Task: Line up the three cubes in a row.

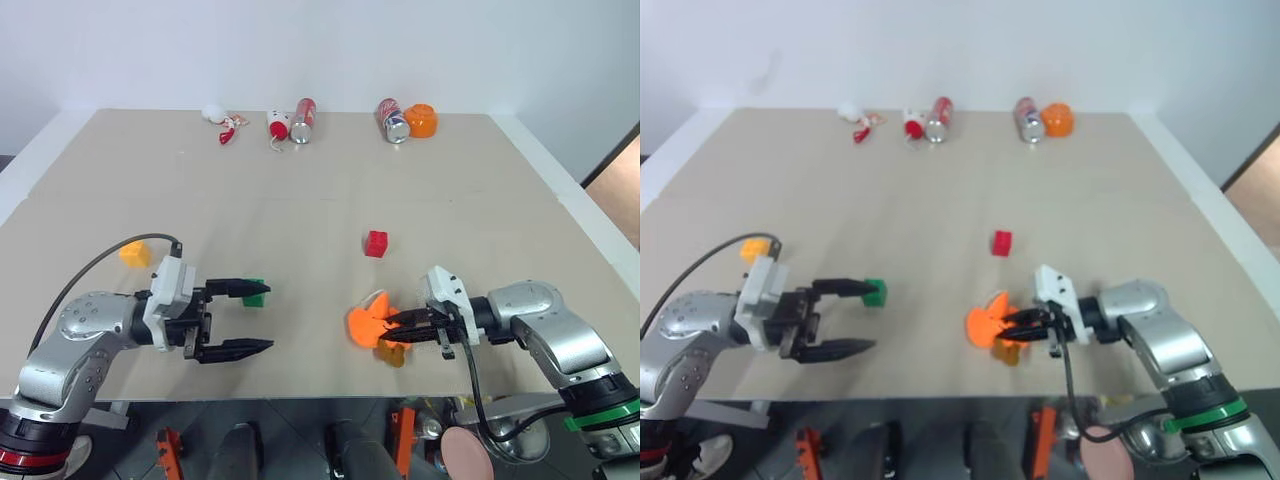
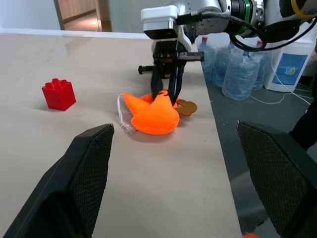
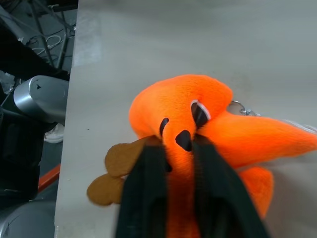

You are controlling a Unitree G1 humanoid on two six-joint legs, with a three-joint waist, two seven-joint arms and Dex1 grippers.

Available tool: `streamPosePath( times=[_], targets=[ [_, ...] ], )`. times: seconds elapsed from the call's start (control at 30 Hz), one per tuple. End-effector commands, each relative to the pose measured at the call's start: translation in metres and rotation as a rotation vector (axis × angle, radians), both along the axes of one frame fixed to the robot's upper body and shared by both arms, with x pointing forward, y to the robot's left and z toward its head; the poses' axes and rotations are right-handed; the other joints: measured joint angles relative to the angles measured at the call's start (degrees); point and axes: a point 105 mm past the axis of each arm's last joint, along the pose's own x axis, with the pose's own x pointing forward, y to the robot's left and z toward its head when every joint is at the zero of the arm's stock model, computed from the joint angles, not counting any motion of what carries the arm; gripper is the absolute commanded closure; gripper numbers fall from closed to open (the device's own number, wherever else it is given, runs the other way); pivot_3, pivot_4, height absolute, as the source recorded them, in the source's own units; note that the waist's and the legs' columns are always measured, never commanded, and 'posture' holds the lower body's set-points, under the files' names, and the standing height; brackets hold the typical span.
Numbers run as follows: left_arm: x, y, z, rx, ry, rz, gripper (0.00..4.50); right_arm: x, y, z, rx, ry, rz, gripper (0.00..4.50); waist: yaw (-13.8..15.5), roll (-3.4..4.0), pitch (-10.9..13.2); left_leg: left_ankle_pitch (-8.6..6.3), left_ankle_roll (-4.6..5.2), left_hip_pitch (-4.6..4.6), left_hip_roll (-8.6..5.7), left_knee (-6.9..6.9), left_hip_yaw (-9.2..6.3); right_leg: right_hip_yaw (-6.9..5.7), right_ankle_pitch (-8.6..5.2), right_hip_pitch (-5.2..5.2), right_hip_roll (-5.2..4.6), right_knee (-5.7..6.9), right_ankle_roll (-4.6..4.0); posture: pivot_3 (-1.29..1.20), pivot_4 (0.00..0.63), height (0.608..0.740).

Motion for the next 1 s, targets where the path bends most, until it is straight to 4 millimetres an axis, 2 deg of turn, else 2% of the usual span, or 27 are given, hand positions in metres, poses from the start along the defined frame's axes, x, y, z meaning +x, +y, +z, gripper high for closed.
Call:
streamPosePath(
  times=[0.03, 0.2, 0.27, 0.43, 0.57, 0.7, 0.83, 1.0],
  targets=[
    [0.000, -0.006, 0.006, -0.004, -0.043, -0.032, 0.40, 0.002, -0.011, 0.002, -0.001, -0.006, -0.062, 4.21, 0.0, 0.00, 0.0, 0.00, 0.00, 0.00, 0.00, 0.00, 0.00, 0.00, 0.00, 0.00, 0.00, 0.00, 0.01, 0.00, 0.150, 0.740],
    [0.006, -0.011, 0.007, -0.003, -0.059, -0.054, 0.40, 0.013, -0.038, 0.024, 0.010, -0.079, -0.184, 4.21, 0.4, 0.01, 0.0, 0.00, 0.00, -0.02, -0.02, 0.09, 0.00, 0.02, 0.03, 0.04, 0.00, 0.00, 0.05, 0.00, 0.150, 0.740],
    [0.009, -0.014, 0.008, -0.010, -0.067, -0.061, 0.40, 0.022, -0.062, 0.042, 0.014, -0.142, -0.283, 4.21, 0.8, 0.03, 0.0, 0.00, 0.00, -0.05, -0.03, 0.22, 0.02, 0.03, 0.03, 0.06, -0.02, 0.00, 0.06, 0.00, 0.150, 0.740],
    [0.013, -0.021, 0.009, -0.038, -0.070, -0.075, 0.40, 0.053, -0.142, 0.086, -0.030, -0.351, -0.640, 4.21, 0.8, 0.04, 0.0, -0.03, 0.07, -0.03, -0.05, 0.37, 0.29, 0.24, 0.06, 0.05, -0.07, 0.00, 0.11, 0.00, 0.150, 0.740],
    [0.016, -0.023, 0.008, -0.047, -0.069, -0.080, 0.40, 0.077, -0.184, 0.093, -0.135, -0.497, -0.877, 4.21, 0.7, 0.04, 0.0, -0.03, 0.08, 0.04, -0.04, 0.37, 0.28, 0.28, 0.07, 0.05, 0.01, 0.00, 0.11, 0.00, 0.150, 0.740],
    [0.020, -0.026, 0.009, -0.054, -0.081, -0.085, 0.40, 0.103, -0.206, 0.091, -0.195, -0.606, -1.102, 4.21, 0.1, 0.06, 0.0, -0.02, 0.10, 0.02, -0.06, 0.35, 0.31, 0.55, 0.22, -0.02, 0.10, 0.01, 0.25, 0.00, 0.150, 0.740],
    [0.024, -0.029, 0.011, -0.063, -0.092, -0.087, 0.40, 0.118, -0.207, 0.087, -0.186, -0.642, -1.189, 2.95, -0.2, 0.07, 0.0, -0.02, 0.12, -0.05, -0.16, 0.33, 0.34, 0.83, 0.36, -0.06, 0.15, 0.01, 0.48, 0.00, 0.150, 0.740],
    [0.025, -0.031, 0.013, -0.083, -0.088, -0.076, 0.40, 0.126, -0.210, 0.090, -0.117, -0.637, -1.277, 1.21, -0.3, 0.09, 0.0, -0.09, 0.24, -0.07, -0.24, 0.32, 0.38, 1.09, 0.45, -0.05, 0.19, 0.01, 0.64, 0.00, 0.150, 0.740]
  ],
)
